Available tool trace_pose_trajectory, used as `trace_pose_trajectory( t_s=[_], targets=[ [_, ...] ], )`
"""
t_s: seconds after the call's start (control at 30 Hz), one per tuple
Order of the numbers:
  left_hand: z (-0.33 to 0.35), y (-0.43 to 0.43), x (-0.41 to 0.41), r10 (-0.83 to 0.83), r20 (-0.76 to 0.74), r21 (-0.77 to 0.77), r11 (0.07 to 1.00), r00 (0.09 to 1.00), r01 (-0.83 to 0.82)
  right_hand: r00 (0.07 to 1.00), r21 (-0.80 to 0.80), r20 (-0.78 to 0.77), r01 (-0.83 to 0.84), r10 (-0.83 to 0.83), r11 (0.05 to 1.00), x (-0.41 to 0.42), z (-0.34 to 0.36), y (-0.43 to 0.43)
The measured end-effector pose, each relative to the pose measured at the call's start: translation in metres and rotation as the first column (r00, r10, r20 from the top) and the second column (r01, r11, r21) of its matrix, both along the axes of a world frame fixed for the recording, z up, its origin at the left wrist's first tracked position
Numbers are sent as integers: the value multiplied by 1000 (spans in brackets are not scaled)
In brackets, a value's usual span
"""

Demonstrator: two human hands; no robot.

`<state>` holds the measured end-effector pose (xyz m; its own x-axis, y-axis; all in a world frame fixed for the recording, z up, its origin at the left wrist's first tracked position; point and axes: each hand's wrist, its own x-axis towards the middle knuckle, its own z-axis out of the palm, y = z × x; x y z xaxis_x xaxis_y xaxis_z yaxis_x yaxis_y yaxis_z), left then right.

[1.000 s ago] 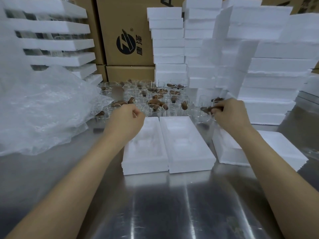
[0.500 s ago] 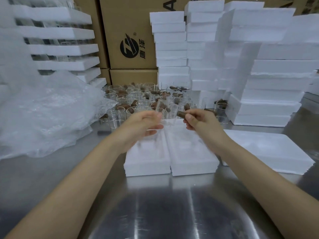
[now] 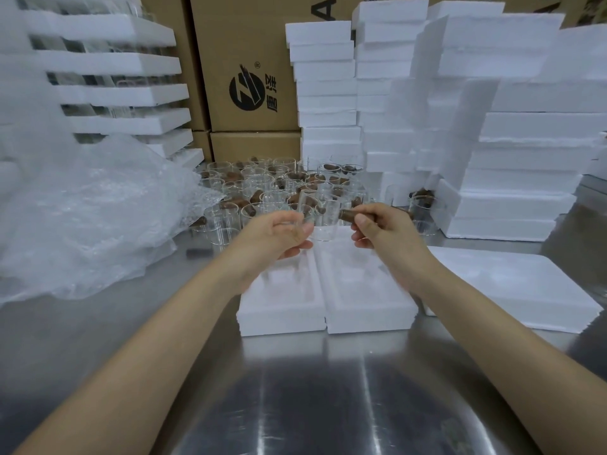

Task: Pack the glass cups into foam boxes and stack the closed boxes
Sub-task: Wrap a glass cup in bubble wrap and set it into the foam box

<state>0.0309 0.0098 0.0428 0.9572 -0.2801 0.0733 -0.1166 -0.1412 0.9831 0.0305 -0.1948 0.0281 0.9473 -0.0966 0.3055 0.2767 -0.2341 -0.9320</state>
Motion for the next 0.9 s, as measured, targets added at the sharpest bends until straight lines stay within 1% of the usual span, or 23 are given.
trace_pose_trajectory(
  t_s=[0.17,0.23,0.33,0.4,0.53,0.63,0.8,0.83,0.9],
  targets=[
    [2,0,-2,-34,75,-32,999,997,36,992,20,104,-80,78,997,-3,6,-4],
    [1,-1,-2,-37,107,-62,997,994,44,984,-49,160,-74,81,996,-4,9,-7],
    [-3,-3,-1,-52,120,-93,994,991,63,968,-213,247,3,51,977,-4,12,-11],
    [-5,-3,1,-54,129,-86,994,990,65,960,-252,276,28,44,967,-3,13,-13],
    [-9,-3,5,-58,126,-130,989,990,74,956,-299,289,42,48,953,-1,10,-12],
    [-10,-2,6,-60,125,-151,985,990,79,954,-311,297,54,43,949,-1,9,-12],
    [-8,-3,4,-62,124,-143,987,990,80,955,-336,296,86,19,938,-4,11,-10],
    [-7,-3,3,-62,125,-135,988,990,79,959,-313,282,78,14,947,-5,12,-10],
    [-4,-5,0,-61,132,-112,991,989,76,976,-180,217,11,29,984,-7,17,-11]
  ],
)
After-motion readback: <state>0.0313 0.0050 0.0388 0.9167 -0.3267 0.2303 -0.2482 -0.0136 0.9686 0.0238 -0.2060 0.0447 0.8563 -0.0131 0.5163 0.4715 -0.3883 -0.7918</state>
